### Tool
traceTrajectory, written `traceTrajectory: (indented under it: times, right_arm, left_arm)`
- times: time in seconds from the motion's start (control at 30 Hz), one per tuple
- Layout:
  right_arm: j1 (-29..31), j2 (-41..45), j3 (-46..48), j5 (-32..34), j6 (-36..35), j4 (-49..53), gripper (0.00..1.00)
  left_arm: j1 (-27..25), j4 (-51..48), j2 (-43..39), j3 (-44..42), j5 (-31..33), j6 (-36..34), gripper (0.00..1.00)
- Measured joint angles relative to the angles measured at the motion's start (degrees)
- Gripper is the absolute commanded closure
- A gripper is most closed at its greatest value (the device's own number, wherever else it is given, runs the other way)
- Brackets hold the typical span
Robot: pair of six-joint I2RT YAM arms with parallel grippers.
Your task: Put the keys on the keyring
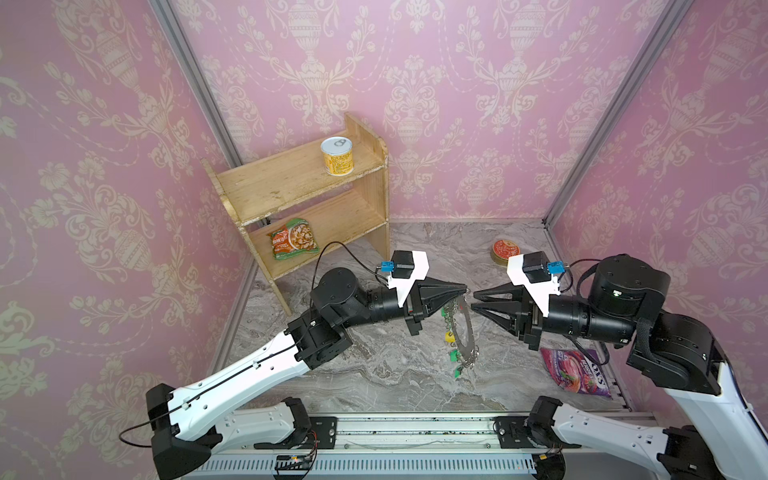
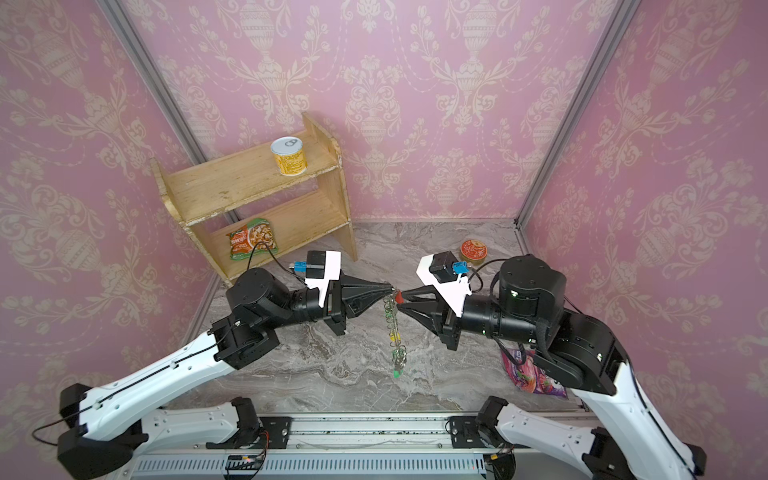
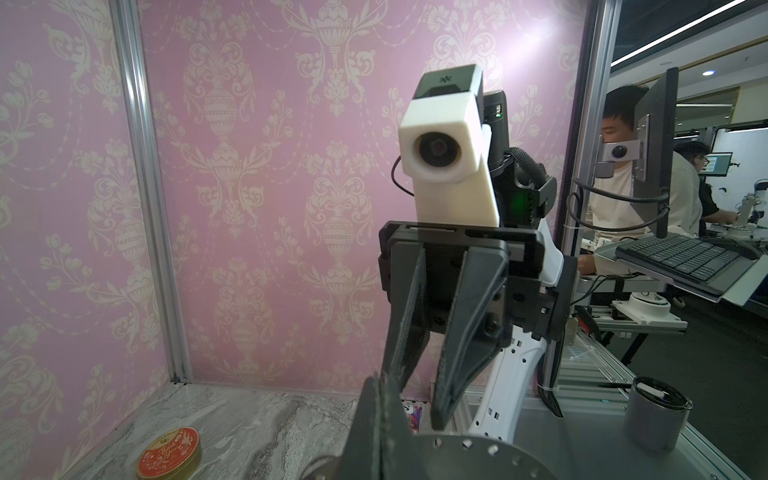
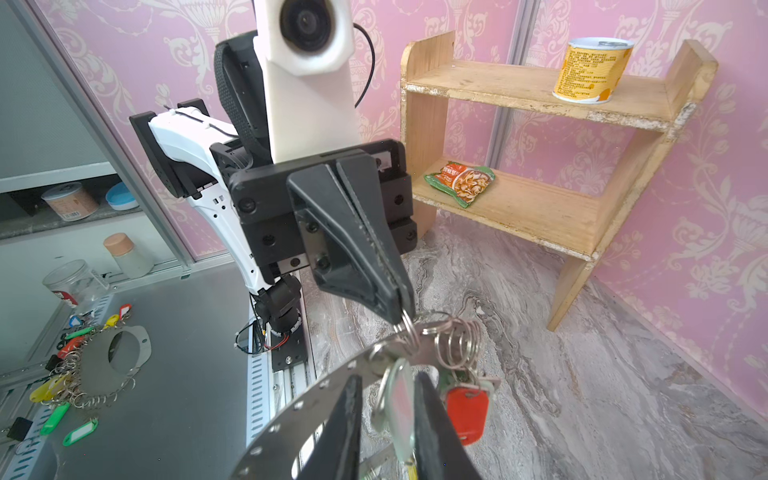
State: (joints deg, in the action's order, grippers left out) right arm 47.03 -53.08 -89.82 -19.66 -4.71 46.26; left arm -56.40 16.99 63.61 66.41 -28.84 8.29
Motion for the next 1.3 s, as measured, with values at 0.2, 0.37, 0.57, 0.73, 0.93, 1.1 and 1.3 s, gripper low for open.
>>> traceTrajectory:
  times: [0.2,0.37,0.57,0.73,0.93,1.1,1.3]
  right_arm:
    - [0.00,0.00,0.79,0.02,0.00,-1.44,0.78]
    - [0.00,-0.17,1.18,-0.04,0.00,-2.43,0.77]
    - [0.00,-0.74,1.18,-0.66,0.11,-2.84,0.82]
    - [0.00,-0.79,1.29,-1.46,0.24,-3.21,0.87]
    - [-0.02,-0.79,1.29,-1.53,0.39,-3.34,0.95]
    - [-0.07,-0.72,1.29,-1.75,0.72,-3.37,1.00]
    - [-0.07,-0.72,1.29,-1.99,0.87,-3.37,1.00]
  left_arm:
    - [0.00,0.04,0.00,0.42,-0.96,0.44,1.00]
    - [0.00,0.04,0.00,0.42,-1.53,0.63,1.00]
    - [0.04,0.04,0.04,0.42,-2.03,0.76,1.00]
    - [0.04,0.04,0.04,0.42,-2.36,0.83,1.00]
    - [0.04,0.04,0.04,0.44,-2.45,0.85,1.00]
    - [0.04,0.04,0.04,0.57,-3.04,0.83,1.00]
    - [0.07,0.04,0.04,0.63,-3.48,0.83,1.00]
